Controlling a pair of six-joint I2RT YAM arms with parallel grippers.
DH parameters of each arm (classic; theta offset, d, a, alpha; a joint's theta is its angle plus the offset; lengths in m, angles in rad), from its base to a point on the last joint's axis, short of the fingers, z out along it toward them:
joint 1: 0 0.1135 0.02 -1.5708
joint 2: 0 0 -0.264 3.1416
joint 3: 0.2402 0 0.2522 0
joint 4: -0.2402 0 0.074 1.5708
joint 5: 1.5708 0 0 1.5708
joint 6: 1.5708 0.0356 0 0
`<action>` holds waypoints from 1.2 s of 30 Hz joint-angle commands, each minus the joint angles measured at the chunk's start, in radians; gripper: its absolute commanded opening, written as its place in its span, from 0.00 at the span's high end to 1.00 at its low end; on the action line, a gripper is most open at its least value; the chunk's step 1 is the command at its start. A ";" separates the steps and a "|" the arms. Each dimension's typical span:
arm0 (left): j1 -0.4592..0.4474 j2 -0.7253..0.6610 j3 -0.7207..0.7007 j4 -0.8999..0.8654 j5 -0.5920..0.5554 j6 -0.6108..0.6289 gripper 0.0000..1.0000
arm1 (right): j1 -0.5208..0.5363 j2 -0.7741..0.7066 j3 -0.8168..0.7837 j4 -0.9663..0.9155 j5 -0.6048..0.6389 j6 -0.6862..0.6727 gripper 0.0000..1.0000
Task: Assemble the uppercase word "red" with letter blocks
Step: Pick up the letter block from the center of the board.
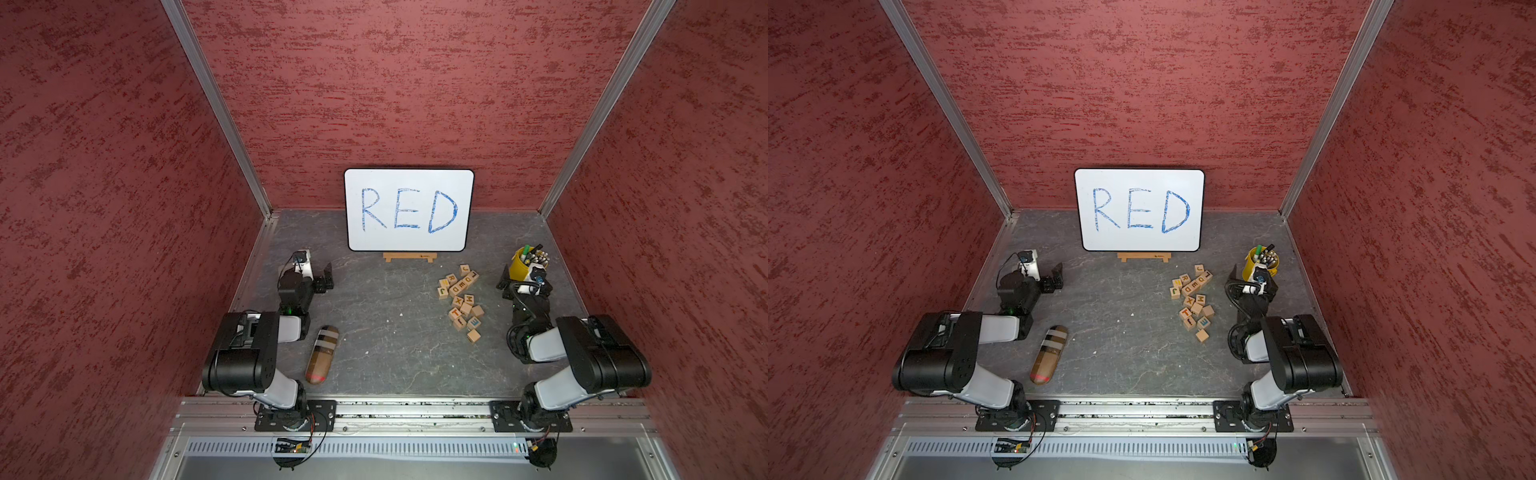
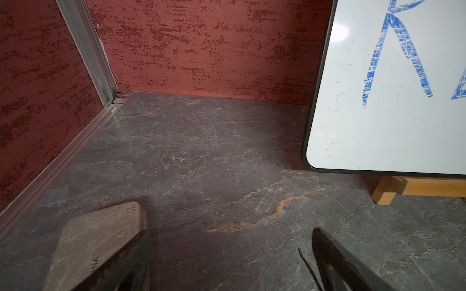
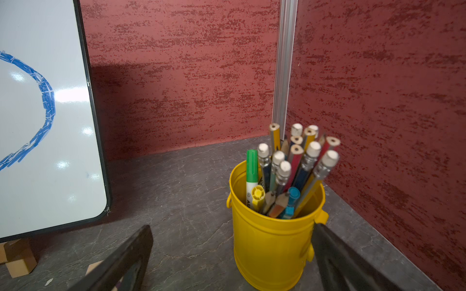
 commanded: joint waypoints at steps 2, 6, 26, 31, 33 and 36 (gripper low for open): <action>0.004 0.000 0.000 -0.004 0.006 -0.001 0.01 | -0.007 0.000 0.016 0.002 -0.010 0.009 0.01; 0.005 0.000 0.000 -0.004 0.006 0.001 0.01 | -0.008 0.000 0.017 0.002 -0.010 0.009 0.01; 0.038 -0.091 0.119 -0.288 0.095 -0.007 0.00 | -0.012 -0.083 0.034 -0.083 0.008 0.014 0.02; 0.074 -0.163 0.323 -0.679 0.177 -0.006 0.01 | -0.012 -0.244 0.168 -0.412 0.041 0.036 0.01; 0.072 -0.192 0.384 -0.801 0.180 0.003 0.00 | -0.012 -0.287 0.208 -0.502 0.070 0.087 0.01; 0.074 -0.252 0.449 -0.984 0.219 0.035 0.01 | -0.012 -0.323 0.323 -0.758 0.117 0.213 0.01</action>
